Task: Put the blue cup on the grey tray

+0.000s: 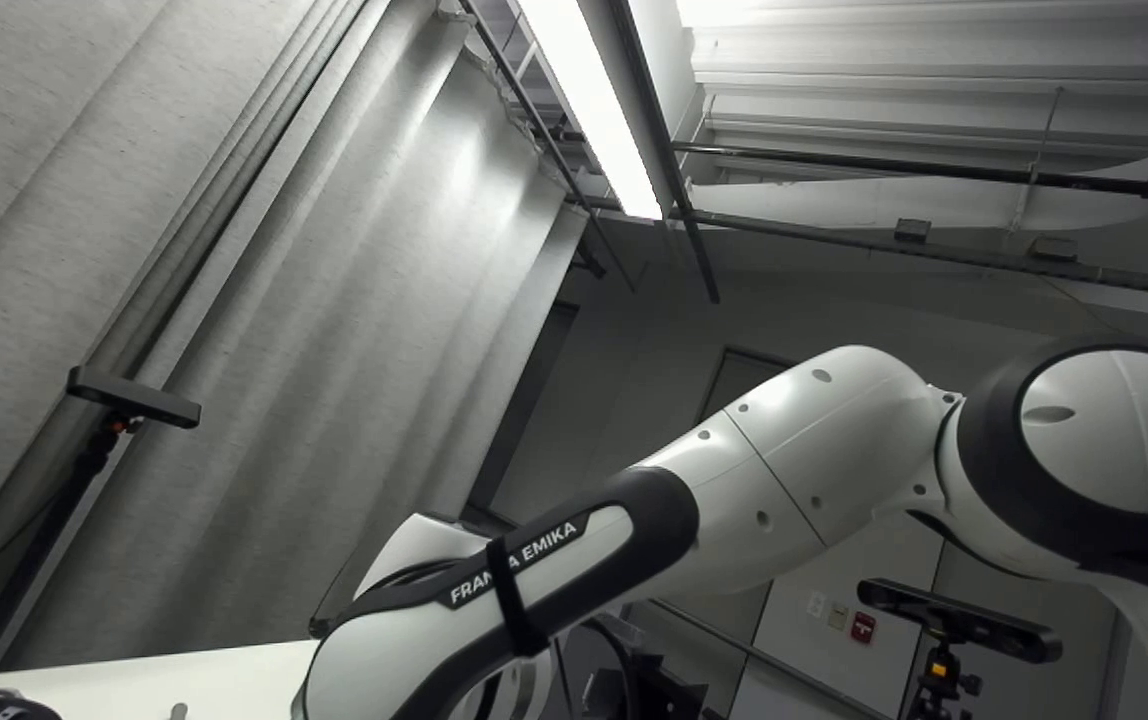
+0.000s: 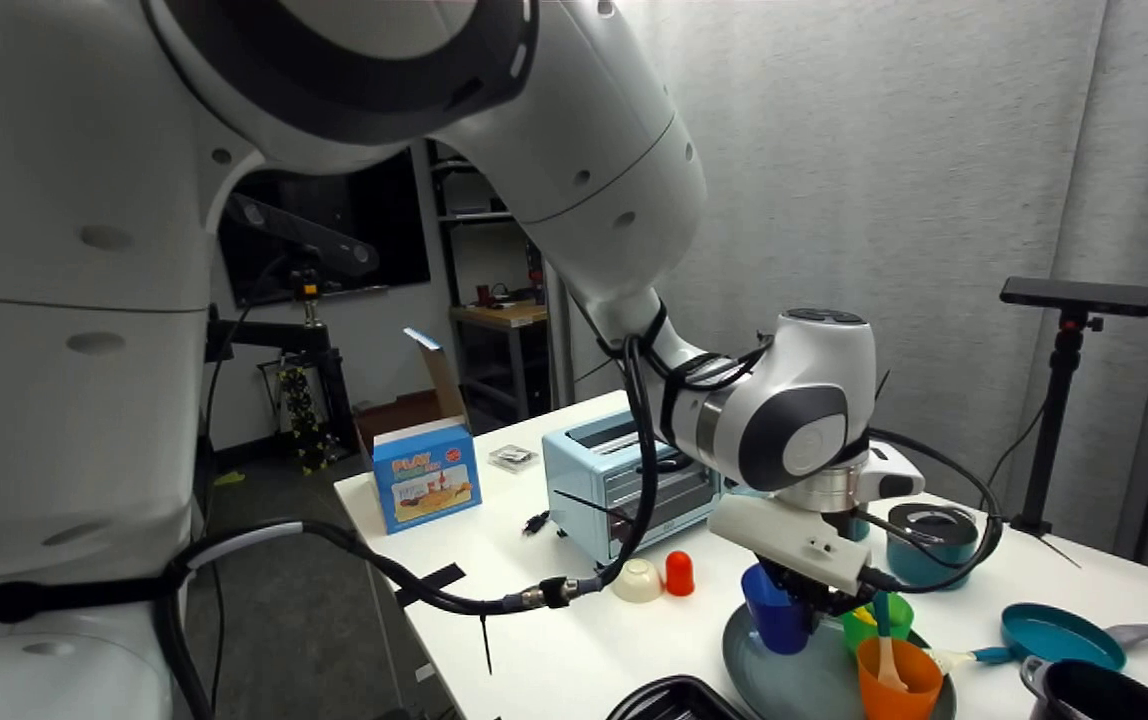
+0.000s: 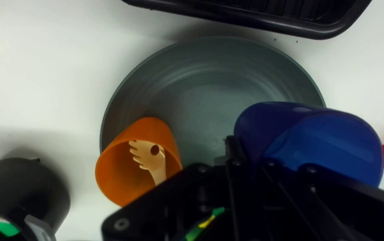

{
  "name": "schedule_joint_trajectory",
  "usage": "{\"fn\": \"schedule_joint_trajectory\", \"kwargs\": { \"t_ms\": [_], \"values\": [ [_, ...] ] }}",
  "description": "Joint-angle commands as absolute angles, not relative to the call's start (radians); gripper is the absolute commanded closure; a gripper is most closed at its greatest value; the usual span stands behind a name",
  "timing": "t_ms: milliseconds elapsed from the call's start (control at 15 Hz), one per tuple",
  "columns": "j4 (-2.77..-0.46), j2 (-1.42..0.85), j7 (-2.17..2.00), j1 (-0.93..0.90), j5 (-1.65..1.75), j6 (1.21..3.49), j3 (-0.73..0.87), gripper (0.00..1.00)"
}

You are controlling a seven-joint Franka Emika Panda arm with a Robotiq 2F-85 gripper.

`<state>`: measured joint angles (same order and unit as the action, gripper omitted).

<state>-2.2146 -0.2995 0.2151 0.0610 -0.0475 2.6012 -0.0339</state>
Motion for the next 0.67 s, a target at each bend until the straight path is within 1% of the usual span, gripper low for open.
{"fn": "schedule_joint_trajectory", "kwargs": {
  "t_ms": [0,600],
  "values": [
    [-2.192,-0.324,0.172,0.043,-0.019,2.553,-0.021,0.99],
    [-2.118,-0.401,0.191,0.052,-0.043,2.559,-0.038,0.99]
  ]
}}
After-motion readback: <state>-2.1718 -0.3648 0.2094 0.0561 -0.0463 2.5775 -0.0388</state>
